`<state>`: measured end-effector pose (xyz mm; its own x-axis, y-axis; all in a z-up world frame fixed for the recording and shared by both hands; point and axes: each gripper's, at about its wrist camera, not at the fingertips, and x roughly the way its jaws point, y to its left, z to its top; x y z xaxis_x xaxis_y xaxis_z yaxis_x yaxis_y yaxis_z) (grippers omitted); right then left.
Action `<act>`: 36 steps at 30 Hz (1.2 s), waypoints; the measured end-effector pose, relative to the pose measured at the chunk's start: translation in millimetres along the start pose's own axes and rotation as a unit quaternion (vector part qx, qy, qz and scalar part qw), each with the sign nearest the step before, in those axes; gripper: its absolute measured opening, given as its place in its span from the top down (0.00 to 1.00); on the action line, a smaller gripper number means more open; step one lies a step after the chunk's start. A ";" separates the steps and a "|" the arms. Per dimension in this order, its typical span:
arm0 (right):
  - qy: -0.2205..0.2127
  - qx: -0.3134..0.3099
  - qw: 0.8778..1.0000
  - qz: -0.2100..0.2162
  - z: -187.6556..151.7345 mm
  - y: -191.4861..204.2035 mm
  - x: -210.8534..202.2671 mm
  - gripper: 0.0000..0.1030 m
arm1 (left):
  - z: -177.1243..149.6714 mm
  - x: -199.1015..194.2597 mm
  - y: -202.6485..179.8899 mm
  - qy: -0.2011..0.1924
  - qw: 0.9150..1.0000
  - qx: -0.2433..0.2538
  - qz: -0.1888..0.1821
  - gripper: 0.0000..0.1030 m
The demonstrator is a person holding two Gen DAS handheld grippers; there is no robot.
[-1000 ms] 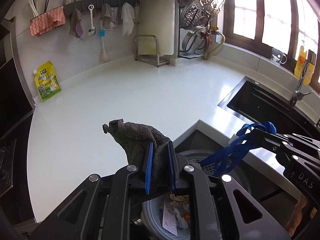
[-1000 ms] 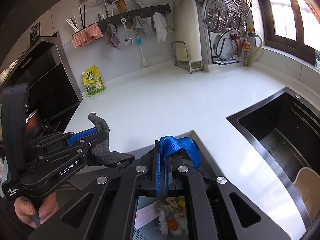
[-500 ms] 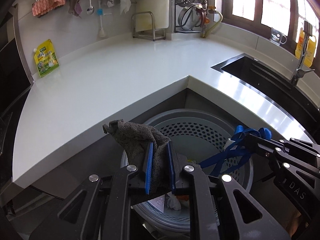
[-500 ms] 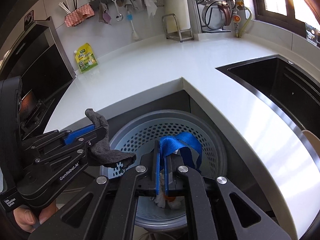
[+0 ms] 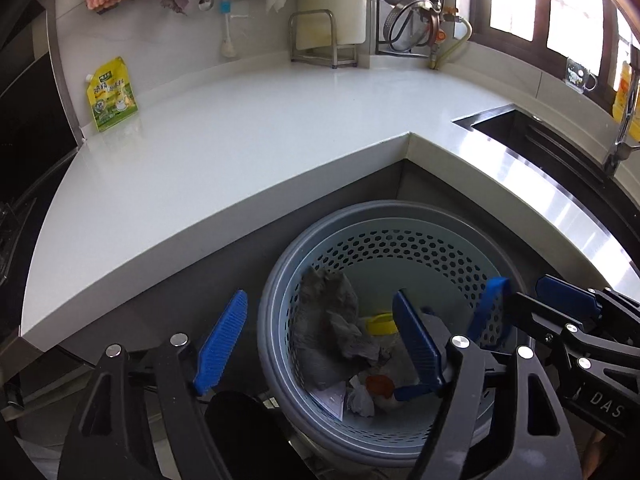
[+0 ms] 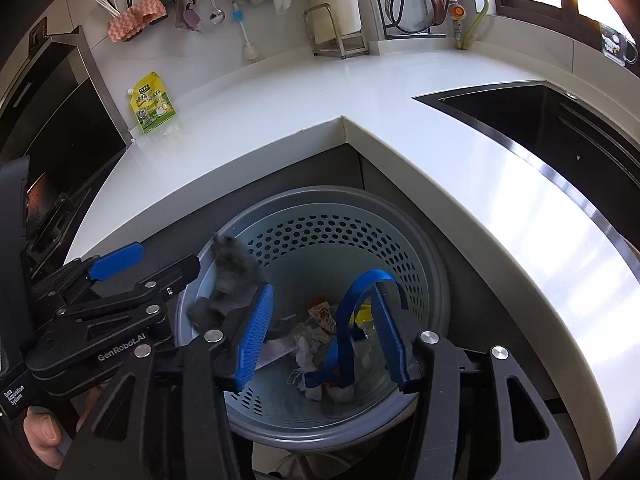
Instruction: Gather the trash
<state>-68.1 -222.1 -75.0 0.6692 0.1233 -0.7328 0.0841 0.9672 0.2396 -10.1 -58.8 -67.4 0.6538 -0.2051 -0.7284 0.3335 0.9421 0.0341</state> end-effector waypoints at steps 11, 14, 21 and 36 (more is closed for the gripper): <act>-0.003 0.014 1.000 0.002 -13.8 -1.4 -4.7 0.47 | -8.3 -0.3 6.9 0.014 1.000 -0.012 0.014 0.29; -0.007 0.013 1.000 -0.004 -17.5 -0.6 -6.7 0.46 | -11.5 1.7 9.4 0.021 0.999 -0.018 0.015 0.29; -0.011 0.014 1.000 -0.015 -21.0 1.2 -7.5 0.43 | -15.5 0.4 11.9 0.025 0.999 -0.026 0.014 0.27; -0.014 0.006 0.999 -0.033 -22.1 5.8 -6.5 0.40 | -16.8 -2.8 13.1 0.021 0.999 -0.034 0.015 0.15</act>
<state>-88.3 -212.3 -82.9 0.6817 0.0537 -0.7296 0.1371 0.9703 0.1995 -19.0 -41.4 -76.4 0.6333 -0.1662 -0.7559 0.2662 0.9638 0.0111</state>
